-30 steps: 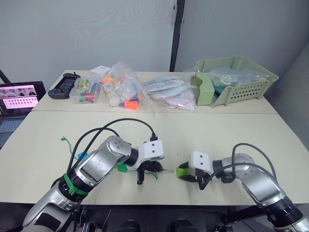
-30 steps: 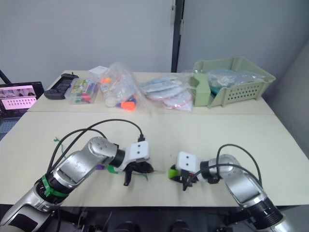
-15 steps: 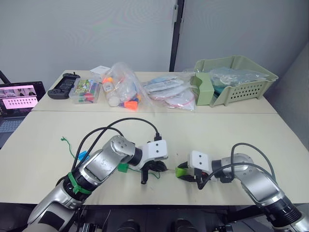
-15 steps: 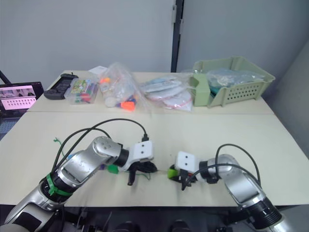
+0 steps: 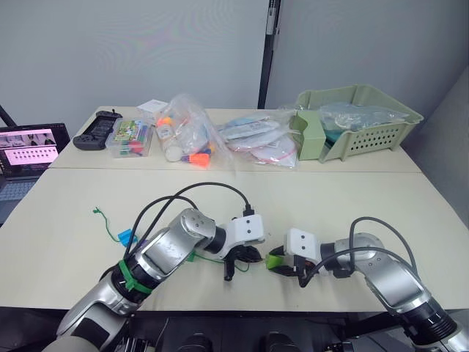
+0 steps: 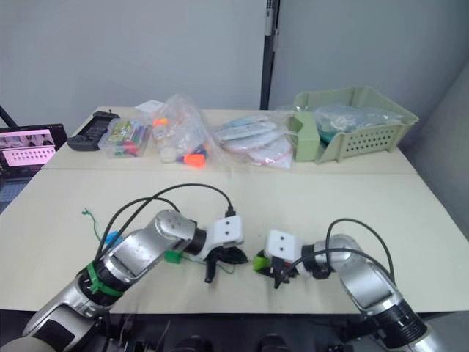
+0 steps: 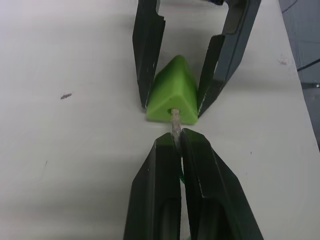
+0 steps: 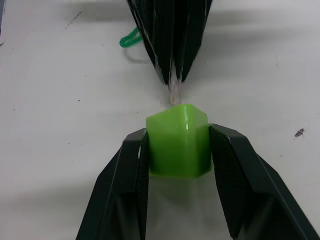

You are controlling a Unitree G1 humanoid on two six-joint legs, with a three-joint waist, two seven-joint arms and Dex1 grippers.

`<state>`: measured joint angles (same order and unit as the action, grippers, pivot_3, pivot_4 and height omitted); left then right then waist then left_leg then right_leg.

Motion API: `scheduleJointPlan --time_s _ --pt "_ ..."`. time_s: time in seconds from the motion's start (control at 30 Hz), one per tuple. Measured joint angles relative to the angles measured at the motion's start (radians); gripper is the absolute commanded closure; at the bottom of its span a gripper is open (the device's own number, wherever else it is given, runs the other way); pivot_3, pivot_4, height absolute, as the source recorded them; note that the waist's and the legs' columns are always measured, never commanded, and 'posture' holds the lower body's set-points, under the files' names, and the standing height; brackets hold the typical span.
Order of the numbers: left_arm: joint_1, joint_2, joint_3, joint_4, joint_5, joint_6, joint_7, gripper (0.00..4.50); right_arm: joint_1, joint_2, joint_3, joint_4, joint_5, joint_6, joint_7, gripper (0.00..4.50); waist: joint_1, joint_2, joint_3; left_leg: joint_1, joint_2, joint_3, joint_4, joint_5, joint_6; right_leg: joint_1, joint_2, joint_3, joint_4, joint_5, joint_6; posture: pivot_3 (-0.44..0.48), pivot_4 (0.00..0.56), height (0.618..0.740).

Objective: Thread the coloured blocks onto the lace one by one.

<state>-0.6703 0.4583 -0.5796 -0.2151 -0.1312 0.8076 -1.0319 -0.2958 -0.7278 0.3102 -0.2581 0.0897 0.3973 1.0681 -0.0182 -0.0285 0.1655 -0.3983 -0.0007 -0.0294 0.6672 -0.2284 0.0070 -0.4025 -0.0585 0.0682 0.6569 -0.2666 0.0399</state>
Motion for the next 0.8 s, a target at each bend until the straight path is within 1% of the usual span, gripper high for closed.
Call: scheduleJointPlan --time_s 0.23,0.3,0.33,0.5,0.6,0.7,0.8 --pt "0.007 -0.053 0.005 0.069 0.009 -0.053 0.002 4.5 0.003 -0.01 -0.006 -0.004 -0.001 0.017 0.003 3.2 0.006 0.0 0.0 0.002 -0.001 0.0 0.001 0.0 0.0 0.003 -0.001 0.0 -0.001 0.0 0.0 0.0 0.15 0.74" --pt "0.026 -0.068 0.023 0.096 0.007 -0.088 0.001 3.76 0.005 -0.01 -0.006 -0.004 -0.006 0.022 0.001 3.2 0.008 0.0 0.0 0.007 -0.001 0.0 0.001 0.0 0.0 0.009 -0.001 -0.001 -0.002 0.0 0.001 0.0 0.15 0.74" --pt "0.031 -0.069 0.03 0.102 0.007 -0.099 0.002 3.47 0.004 -0.009 -0.006 -0.004 -0.008 0.022 0.0 3.2 0.008 0.0 0.0 0.008 -0.001 0.0 0.001 0.0 0.0 0.012 -0.001 -0.001 -0.003 0.0 0.001 0.0 0.15 0.74" --pt "0.049 -0.049 0.054 0.089 -0.02 -0.168 -0.031 1.87 0.005 0.002 -0.003 -0.007 -0.009 0.021 -0.006 3.2 0.004 0.0 0.0 0.009 0.0 -0.001 0.0 0.0 0.0 0.012 -0.001 -0.001 -0.004 0.0 0.001 0.0 0.15 0.74" --pt "0.063 -0.003 0.09 0.066 -0.051 -0.193 -0.067 1.84 0.012 0.005 -0.002 -0.008 -0.007 0.016 -0.011 3.2 -0.002 0.0 0.0 0.01 0.0 -0.001 -0.001 0.0 0.0 0.011 -0.001 -0.001 -0.004 0.0 0.001 0.0 0.15 0.74" --pt "0.1 0.063 0.126 0.058 -0.063 -0.207 -0.09 1.84 0.021 0.0 -0.009 -0.011 -0.004 0.014 -0.01 3.2 0.001 0.0 0.0 0.01 0.0 -0.002 -0.002 0.0 0.0 0.012 -0.001 -0.001 -0.006 0.0 0.001 0.0 0.15 0.74" --pt "0.139 0.091 0.13 0.073 -0.057 -0.252 -0.092 1.84 0.032 -0.016 -0.018 -0.012 0.001 0.009 -0.007 3.2 0.007 0.0 0.0 0.009 0.0 -0.003 -0.002 0.0 0.0 0.014 -0.002 -0.001 -0.009 0.001 0.002 0.0 0.15 0.74"
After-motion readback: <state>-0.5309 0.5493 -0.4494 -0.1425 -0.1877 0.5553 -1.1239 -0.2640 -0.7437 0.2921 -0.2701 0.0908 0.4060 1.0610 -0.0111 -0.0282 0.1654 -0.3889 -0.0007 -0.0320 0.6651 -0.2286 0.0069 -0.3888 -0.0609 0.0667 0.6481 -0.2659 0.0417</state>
